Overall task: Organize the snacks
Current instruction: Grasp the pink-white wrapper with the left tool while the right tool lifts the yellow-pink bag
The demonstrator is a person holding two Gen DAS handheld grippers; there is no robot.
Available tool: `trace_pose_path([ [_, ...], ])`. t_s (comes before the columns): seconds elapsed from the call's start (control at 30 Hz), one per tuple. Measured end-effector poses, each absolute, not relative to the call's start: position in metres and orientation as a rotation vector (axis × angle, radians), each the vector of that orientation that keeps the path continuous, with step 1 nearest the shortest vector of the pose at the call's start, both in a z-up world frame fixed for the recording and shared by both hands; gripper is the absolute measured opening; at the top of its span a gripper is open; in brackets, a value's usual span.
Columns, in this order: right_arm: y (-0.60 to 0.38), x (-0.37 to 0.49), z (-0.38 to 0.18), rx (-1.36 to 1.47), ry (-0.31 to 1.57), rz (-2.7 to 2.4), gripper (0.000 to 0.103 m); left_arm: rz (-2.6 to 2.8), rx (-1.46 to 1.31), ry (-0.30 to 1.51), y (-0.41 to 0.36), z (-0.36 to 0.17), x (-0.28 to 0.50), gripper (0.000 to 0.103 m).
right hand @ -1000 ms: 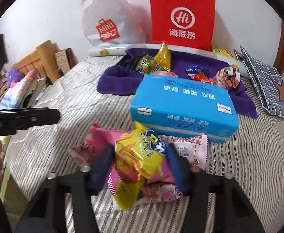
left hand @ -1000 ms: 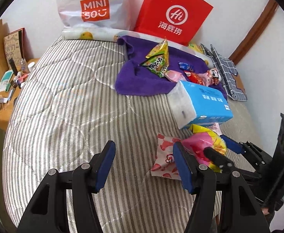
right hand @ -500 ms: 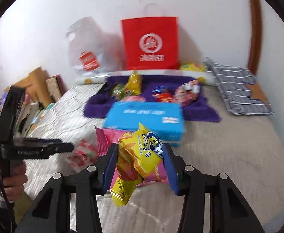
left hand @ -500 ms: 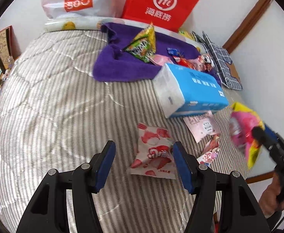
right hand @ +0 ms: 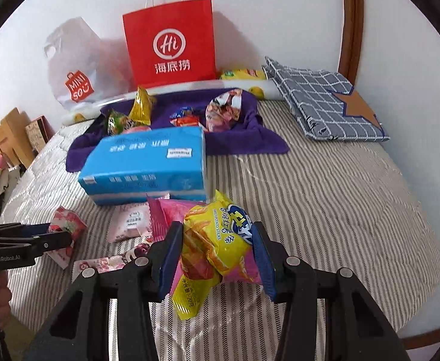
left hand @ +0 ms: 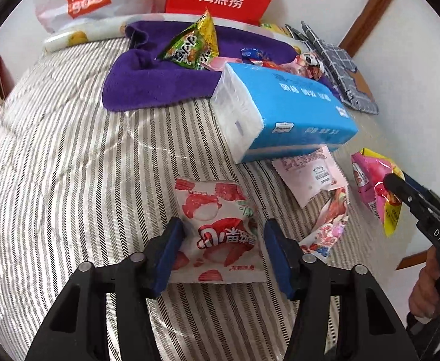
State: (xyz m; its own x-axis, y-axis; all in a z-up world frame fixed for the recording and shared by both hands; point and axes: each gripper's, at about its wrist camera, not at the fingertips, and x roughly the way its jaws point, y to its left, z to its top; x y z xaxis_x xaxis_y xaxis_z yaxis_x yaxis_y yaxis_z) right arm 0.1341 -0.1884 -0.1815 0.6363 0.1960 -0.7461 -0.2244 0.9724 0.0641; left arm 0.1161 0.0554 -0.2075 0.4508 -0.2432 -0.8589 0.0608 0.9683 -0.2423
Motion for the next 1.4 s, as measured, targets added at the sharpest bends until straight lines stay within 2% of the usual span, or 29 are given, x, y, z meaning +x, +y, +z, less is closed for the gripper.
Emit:
trace_pose_path([
  [0.07,-0.186,0.135,-0.186,-0.041,0.857,0.239,0.044,-0.172,-0.158,1.076,0.053,-0.208,0.116,0.046],
  [0.27,-0.181,0.134,-0.189,-0.078,0.848,0.243,0.047,-0.193,-0.191,1.074,0.061,-0.206,0.119,0.038],
  [0.53,-0.172,0.139,-0.204,-0.149,0.866,0.220,0.072,-0.196,-0.231,1.070,0.070,-0.202,0.115,0.037],
  [0.63,-0.169,0.140,-0.207,-0.164,0.860,0.215,0.071,-0.191,-0.241,1.058,0.074,-0.197,0.112,0.037],
  [0.8,-0.166,0.137,-0.203,-0.186,0.850,0.218,0.058,-0.183,-0.248,1.038,0.080,-0.189,0.108,0.037],
  [1.4,-0.175,0.121,-0.168,-0.111,0.786,0.227,0.058,-0.168,-0.280,0.979,0.094,-0.166,0.099,0.037],
])
